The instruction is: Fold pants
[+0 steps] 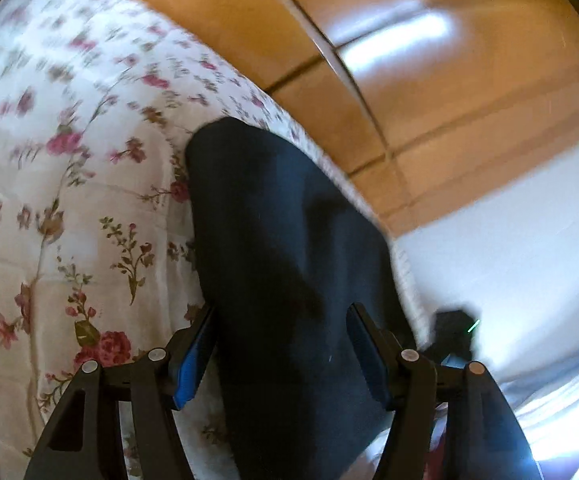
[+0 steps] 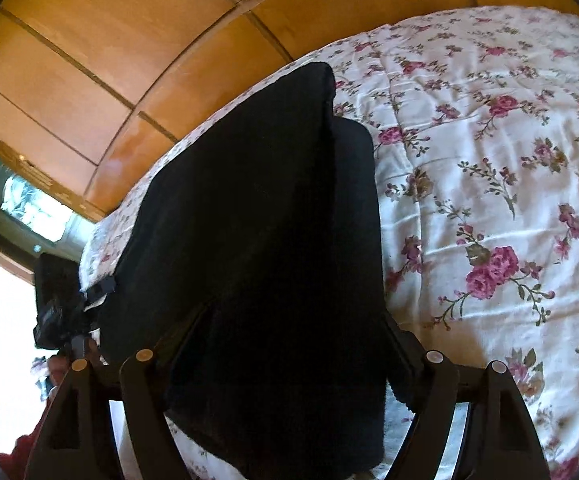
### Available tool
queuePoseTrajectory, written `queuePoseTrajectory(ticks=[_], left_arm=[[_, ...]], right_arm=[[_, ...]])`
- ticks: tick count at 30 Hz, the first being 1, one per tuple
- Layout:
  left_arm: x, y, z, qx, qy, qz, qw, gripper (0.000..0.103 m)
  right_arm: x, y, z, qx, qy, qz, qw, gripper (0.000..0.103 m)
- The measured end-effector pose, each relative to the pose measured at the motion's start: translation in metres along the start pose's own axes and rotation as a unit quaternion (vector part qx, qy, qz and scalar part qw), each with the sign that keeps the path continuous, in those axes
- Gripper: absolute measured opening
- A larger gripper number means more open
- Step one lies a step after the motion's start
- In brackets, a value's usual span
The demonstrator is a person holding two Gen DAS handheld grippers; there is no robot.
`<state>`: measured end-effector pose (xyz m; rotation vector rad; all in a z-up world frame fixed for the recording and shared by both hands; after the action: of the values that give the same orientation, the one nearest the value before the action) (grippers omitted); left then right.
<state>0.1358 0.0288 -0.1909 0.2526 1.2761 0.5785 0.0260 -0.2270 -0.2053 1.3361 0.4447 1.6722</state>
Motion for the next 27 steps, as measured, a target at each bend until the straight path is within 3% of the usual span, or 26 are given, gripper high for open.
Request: queuePoseTrajectory(ticks=[2, 7, 15, 20, 24, 27], left_arm=[[0.005, -0.002, 0.0, 0.001, 0.013, -0.008, 0.9999, 0.065], [-0.003, -0.021, -0.011, 0.028, -0.034, 0.029, 0.9986, 0.068], [-0.015, -0.035, -0.026, 0.042, -0.083, 0.102, 0.9905, 0.07], [-0.038, -0.03, -0.027, 0.008, -0.137, 0.169, 0.9761, 0.051], [-0.067, -0.024, -0.02, -0.016, -0.194, 0.197, 0.9608, 0.048], [-0.081, -0.016, -0.008, -0.04, -0.224, 0.205, 0.9519, 0.048]], right_arm=[[-0.002, 0.001, 0.0, 0.007, 0.004, 0.017, 1.0, 0.08], [-0.001, -0.001, -0.001, 0.012, 0.011, 0.035, 0.999, 0.076], [0.009, -0.01, 0.011, -0.012, 0.017, 0.016, 1.0, 0.069], [0.023, -0.007, 0.013, -0.034, 0.052, -0.028, 0.998, 0.058], [0.045, 0.001, 0.023, -0.059, 0.108, -0.065, 0.99, 0.053], [0.055, 0.009, 0.036, -0.082, 0.125, -0.07, 0.986, 0.052]])
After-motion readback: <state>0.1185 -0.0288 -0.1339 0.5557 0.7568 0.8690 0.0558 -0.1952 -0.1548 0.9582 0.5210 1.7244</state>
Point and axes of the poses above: each gripper's, at about its wrist camera, not at the fingertips, and y roughly against the way its jaws point, x to its left, z to its top, the point moved 9 cm from there along -y, roughly the way its jaws point, and after that the axes turned 4 degrees about x, right-handed, at the moved point
